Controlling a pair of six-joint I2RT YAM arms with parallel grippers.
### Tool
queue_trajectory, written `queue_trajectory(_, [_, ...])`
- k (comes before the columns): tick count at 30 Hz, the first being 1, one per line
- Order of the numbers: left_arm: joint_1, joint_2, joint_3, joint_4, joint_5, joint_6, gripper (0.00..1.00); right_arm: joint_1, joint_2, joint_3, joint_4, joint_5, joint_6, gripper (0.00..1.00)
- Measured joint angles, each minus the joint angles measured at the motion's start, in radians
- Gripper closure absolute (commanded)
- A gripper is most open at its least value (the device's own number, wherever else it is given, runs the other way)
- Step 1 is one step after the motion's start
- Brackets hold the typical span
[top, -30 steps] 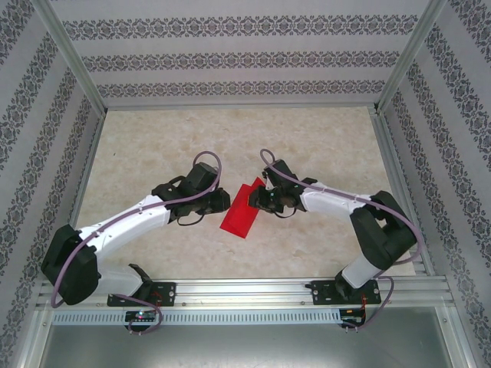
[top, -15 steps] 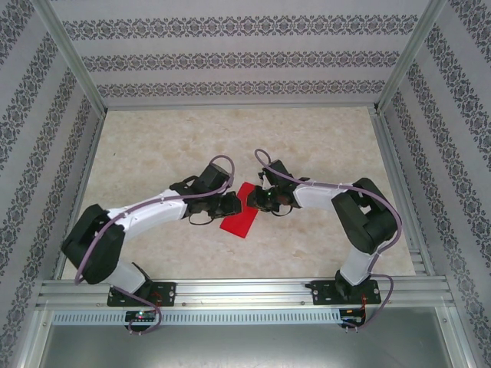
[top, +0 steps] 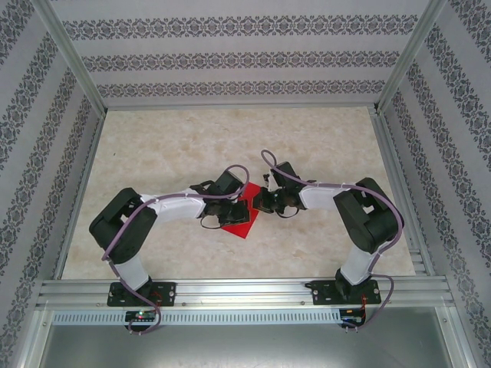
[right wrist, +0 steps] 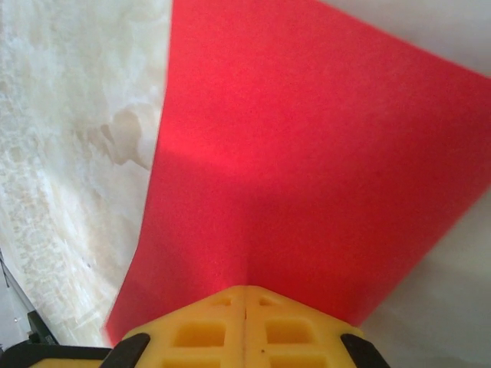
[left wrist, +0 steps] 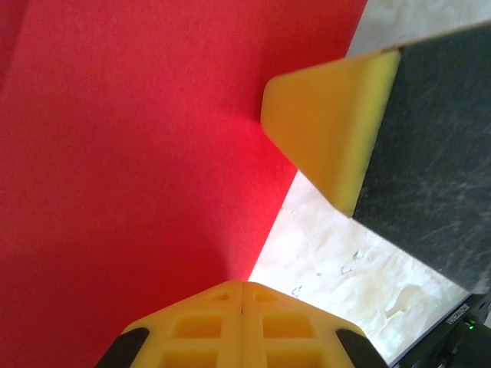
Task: Fold a paper plane with a square sheet of paper (pick it up from the middle)
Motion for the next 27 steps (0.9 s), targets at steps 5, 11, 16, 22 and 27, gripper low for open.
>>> queue_trajectory(5, [0.000, 0.018, 0.009, 0.011, 0.000, -0.006, 0.97, -0.005, -0.002, -0.014, 0.029, -0.017, 0.000, 0.96])
queue_trajectory(11, [0.000, 0.029, 0.017, 0.016, 0.000, -0.006, 0.97, -0.005, 0.006, -0.014, 0.068, -0.051, 0.000, 0.95])
queue_trajectory(16, [0.000, 0.029, 0.023, 0.031, 0.004, -0.007, 0.96, -0.005, 0.035, -0.013, 0.094, -0.071, 0.001, 0.95])
queue_trajectory(22, [0.000, 0.031, 0.024, 0.047, 0.009, -0.010, 0.96, -0.005, 0.062, -0.007, 0.097, -0.085, 0.001, 0.95])
queue_trajectory(27, [0.000, 0.053, 0.024, 0.057, 0.020, -0.010, 0.96, -0.005, 0.068, -0.007, 0.098, -0.090, 0.001, 0.94])
